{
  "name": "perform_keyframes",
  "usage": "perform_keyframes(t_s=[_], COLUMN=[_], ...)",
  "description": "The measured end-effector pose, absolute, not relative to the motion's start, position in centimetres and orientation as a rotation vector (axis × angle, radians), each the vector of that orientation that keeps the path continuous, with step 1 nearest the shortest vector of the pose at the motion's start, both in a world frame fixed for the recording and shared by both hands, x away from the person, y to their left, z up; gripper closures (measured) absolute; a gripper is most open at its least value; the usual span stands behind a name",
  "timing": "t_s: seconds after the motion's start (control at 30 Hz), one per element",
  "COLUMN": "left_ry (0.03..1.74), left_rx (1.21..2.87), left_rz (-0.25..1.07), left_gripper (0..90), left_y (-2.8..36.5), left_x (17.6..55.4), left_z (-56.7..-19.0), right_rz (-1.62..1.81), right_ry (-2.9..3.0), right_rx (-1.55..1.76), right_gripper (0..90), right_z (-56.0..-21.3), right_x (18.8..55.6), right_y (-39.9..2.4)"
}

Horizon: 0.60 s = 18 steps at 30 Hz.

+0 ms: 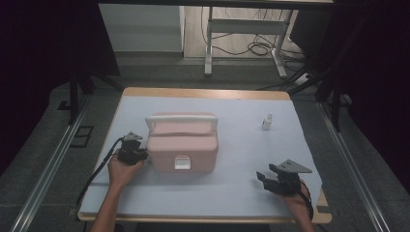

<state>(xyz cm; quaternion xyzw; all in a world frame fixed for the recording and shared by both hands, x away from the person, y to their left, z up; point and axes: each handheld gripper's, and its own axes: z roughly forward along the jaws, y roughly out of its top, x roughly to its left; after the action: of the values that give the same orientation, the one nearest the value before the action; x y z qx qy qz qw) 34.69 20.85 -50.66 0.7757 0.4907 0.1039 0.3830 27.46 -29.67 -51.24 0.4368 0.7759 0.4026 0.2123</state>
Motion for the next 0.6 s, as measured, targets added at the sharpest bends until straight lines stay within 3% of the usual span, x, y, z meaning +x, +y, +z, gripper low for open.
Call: perform_keyframes(t_s=[0.6], left_ry=[1.194], left_rx=[1.993], left_rz=[0.209], left_gripper=[90.0], left_y=[17.1], left_x=[34.9], left_z=[-50.9], right_rz=[1.118], right_ry=[2.154], right_rx=[1.214], right_gripper=[37.6], right_z=[-51.2], right_x=[27.4], right_y=[-29.8])
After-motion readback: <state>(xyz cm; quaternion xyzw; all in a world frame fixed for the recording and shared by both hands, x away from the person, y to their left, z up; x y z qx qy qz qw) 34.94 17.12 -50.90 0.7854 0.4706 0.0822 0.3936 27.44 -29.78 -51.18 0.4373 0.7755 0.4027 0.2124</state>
